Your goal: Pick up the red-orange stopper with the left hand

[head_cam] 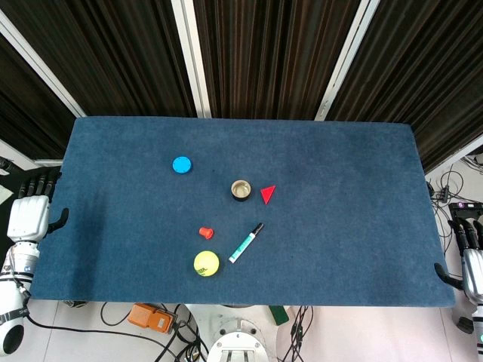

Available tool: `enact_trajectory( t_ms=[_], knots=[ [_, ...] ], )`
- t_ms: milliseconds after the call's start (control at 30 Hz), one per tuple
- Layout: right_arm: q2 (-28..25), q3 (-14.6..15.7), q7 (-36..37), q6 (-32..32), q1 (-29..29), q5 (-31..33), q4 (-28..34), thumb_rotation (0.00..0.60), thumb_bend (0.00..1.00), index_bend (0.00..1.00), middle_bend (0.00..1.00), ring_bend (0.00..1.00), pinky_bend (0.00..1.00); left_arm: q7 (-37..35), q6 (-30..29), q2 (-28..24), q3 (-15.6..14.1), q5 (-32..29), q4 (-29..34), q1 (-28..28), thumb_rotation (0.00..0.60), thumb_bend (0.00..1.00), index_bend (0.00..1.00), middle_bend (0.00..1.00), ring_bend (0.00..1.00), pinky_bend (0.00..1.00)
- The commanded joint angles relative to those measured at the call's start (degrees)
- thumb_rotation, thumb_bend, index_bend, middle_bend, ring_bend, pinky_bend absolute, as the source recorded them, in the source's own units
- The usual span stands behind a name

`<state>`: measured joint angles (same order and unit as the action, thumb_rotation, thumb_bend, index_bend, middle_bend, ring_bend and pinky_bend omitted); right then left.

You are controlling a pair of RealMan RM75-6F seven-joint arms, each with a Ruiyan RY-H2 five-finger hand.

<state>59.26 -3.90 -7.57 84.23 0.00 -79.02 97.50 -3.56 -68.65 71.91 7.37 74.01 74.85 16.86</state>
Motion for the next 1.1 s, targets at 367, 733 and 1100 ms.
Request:
enact_trajectory(
  t_ms=[367,733,1100],
  knots=[
    [-0.1,0.2,0.4,0.1,-0.1,-0.2,-0.1,0.600,0.40,0.17,0.14,0.06,0.00,-0.2,-1.7,-0.7,-0.3,1.2,1.6,-0.6,0.600,0.37,0.08,0.00,0.00,0.08],
    [-0.6,0.2,1.7,0.4,-0.5,-0.2,-0.2,0.600,0.40,0.17,0.13,0.06,0.00,-10.6,1.0,-3.4,-4.5,11.7,8.0,1.9,0.600,0.37,0.10,0.00,0.00,0.08],
    [-0.7,0.2,2.3,0.6,-0.6,-0.3,-0.2,0.600,0.40,0.17,0.13,0.06,0.00,-4.6,9.8,-2.1,-4.7,16.0,15.0,10.5,0.600,0.27,0.13,0.00,0.00,0.08]
  ],
)
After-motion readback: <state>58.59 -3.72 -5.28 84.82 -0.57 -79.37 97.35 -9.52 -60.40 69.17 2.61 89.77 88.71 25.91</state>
